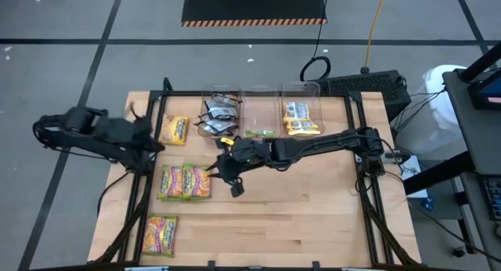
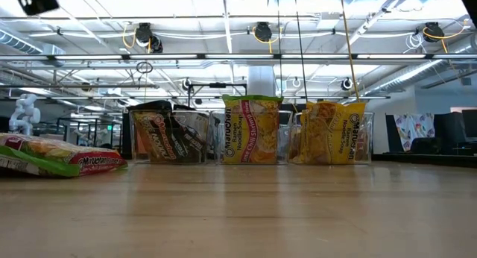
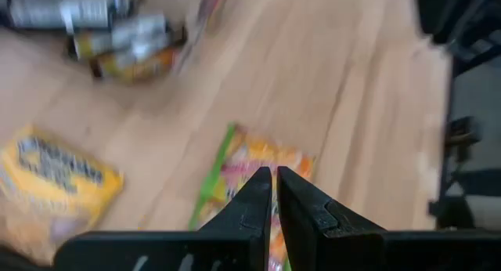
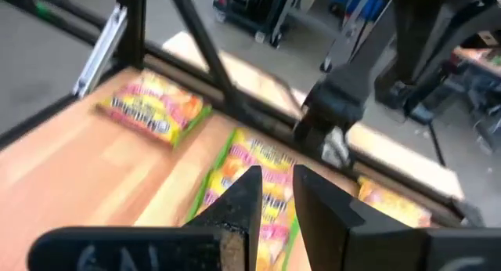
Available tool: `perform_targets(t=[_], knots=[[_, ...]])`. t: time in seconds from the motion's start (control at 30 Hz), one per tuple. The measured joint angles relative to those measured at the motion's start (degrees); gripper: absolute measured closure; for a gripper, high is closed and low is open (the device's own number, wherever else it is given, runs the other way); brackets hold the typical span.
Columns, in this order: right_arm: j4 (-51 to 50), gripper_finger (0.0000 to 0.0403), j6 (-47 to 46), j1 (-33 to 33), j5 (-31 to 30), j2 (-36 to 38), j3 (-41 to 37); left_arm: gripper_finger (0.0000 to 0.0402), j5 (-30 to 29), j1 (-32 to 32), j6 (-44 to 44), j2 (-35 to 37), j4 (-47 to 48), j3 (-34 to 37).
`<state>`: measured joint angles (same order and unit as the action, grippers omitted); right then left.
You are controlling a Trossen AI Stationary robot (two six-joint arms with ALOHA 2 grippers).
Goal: Sort Maruchan noodles
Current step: Put the green noodle pack into the middle transparent bin
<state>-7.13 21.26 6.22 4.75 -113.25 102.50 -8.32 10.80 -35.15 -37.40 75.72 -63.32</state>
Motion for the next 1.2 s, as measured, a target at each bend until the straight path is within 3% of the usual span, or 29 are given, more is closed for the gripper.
perform_targets(t=[0.27, 0.63, 0.77, 1.2], knots=[[-0.04, 0.0335, -1.29, -0.15, -0.07, 0.26, -4.46, 0.0373, 4.57, 3.84, -8.77, -0.10, -6.54, 13.31], [0.12, 0.0335, -2.88, -0.22, -0.09, 0.24, -6.95, 0.0373, 5.69, 8.22, -27.22, -2.63, -19.26, 24.99], [1.14, 0.0335, -4.15, -0.24, -0.02, 0.26, -8.90, 0.0373, 7.32, 9.51, -30.29, -4.84, -23.83, 27.35], [2.68, 0.0335, -4.33, -0.22, -0.02, 0.26, -12.48, 0.0373, 7.41, 11.88, -37.07, -16.50, -23.78, 27.64]])
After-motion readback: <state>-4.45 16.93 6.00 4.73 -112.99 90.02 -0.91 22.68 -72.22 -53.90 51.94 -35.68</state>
